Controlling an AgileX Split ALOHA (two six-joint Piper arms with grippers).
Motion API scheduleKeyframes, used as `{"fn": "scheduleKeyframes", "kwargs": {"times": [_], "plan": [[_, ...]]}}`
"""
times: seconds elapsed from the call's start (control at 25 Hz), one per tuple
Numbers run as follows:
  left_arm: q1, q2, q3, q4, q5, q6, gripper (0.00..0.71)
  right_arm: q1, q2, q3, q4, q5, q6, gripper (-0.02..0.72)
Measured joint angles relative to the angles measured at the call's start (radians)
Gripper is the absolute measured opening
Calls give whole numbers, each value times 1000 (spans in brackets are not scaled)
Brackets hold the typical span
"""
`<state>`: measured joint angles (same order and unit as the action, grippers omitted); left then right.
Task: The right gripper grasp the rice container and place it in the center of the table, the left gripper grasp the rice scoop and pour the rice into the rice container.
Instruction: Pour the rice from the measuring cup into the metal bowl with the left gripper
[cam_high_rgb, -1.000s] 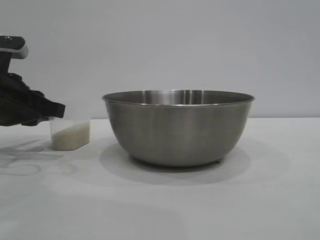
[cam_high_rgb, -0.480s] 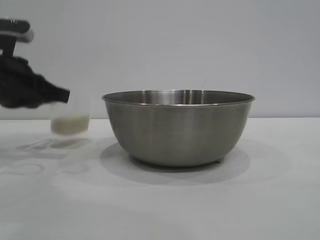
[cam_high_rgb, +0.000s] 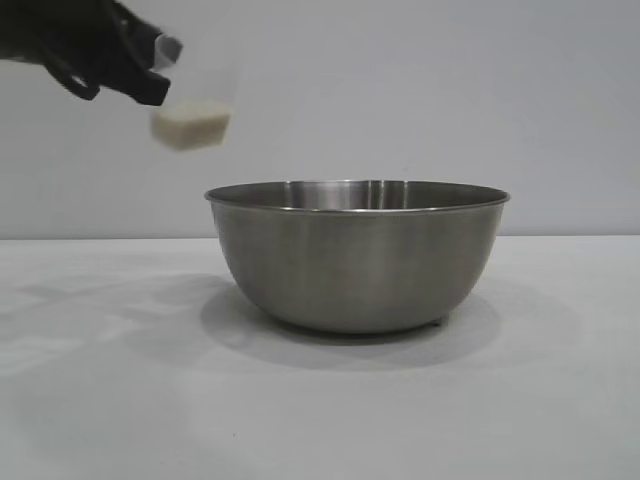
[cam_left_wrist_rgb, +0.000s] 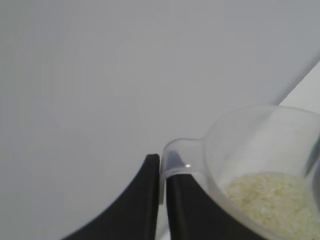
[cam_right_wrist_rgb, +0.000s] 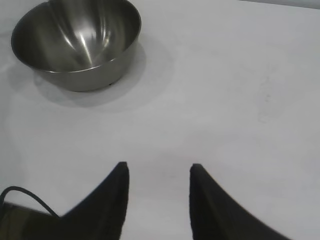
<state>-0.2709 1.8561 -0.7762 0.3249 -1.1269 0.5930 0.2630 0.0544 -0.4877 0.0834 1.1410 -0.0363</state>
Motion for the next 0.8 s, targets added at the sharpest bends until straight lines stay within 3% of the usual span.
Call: {"fn": "scheduleKeyframes", "kwargs": {"times": [0.24, 0.36, 0.8], "plan": [[-119, -1, -89, 54, 136, 397, 0, 0, 0, 0, 0, 0, 0, 301], [-156, -1, -104, 73, 190, 548, 0, 0, 0, 0, 0, 0, 0, 301], [-175, -1, -133, 333, 316, 780, 0, 0, 0, 0, 0, 0, 0, 301]]}}
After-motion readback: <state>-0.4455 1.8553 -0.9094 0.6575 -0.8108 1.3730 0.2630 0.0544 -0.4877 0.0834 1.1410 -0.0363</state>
